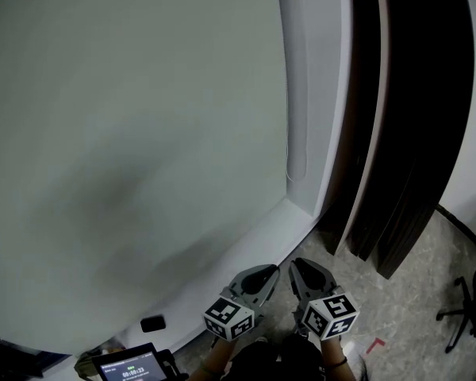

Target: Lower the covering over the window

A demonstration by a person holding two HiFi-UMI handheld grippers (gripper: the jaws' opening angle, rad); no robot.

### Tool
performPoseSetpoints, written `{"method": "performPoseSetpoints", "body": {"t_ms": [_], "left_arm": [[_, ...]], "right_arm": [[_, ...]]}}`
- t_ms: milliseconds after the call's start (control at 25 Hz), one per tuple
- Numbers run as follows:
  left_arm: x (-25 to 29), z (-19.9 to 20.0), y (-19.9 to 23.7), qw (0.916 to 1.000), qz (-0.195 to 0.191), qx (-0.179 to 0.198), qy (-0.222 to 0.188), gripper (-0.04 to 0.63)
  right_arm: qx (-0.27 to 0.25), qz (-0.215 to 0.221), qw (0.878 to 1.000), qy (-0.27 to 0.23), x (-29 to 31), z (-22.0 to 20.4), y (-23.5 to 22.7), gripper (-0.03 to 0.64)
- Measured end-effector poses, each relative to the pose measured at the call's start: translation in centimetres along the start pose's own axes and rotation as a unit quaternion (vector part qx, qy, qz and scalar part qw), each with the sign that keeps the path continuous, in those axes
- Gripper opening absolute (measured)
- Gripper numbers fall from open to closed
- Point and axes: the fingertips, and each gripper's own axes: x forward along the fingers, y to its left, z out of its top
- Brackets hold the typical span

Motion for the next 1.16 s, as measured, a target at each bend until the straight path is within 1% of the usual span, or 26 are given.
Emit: {"method": "performPoseSetpoints", "body": {"t_ms": [240, 480, 640, 840, 1160], "left_arm": [[-3.2, 0.0, 0.4, 0.9998, -0.019, -0.005, 0.002, 0.028], [-4.6, 0.1, -0.3, 0.9994, -0.035, -0.007, 0.002, 0.028], [-4.9, 0.0, -0.2, 0.9994, -0.034, -0.006, -0.008, 0.028], [-6.0, 0.2, -1.5, 0.9995, -0.028, -0.005, -0.016, 0.028], [-4.0, 1.3, -2.4, 0.9995, -0.018, -0.016, -0.023, 0.028]], "right_arm": [[-0.001, -0.02, 1.0, -0.002, -0.2, -1.1, 2.9, 0.048], [-0.004, -0.031, 1.0, 0.0, -1.0, -1.4, 4.4, 0.048], [-0.017, -0.033, 0.999, -0.009, -1.2, -1.0, 4.7, 0.048], [-0.027, -0.029, 0.999, -0.017, -3.0, -0.3, 5.7, 0.048], [-0.031, -0.025, 0.999, -0.008, -4.2, 1.1, 4.4, 0.048]]}}
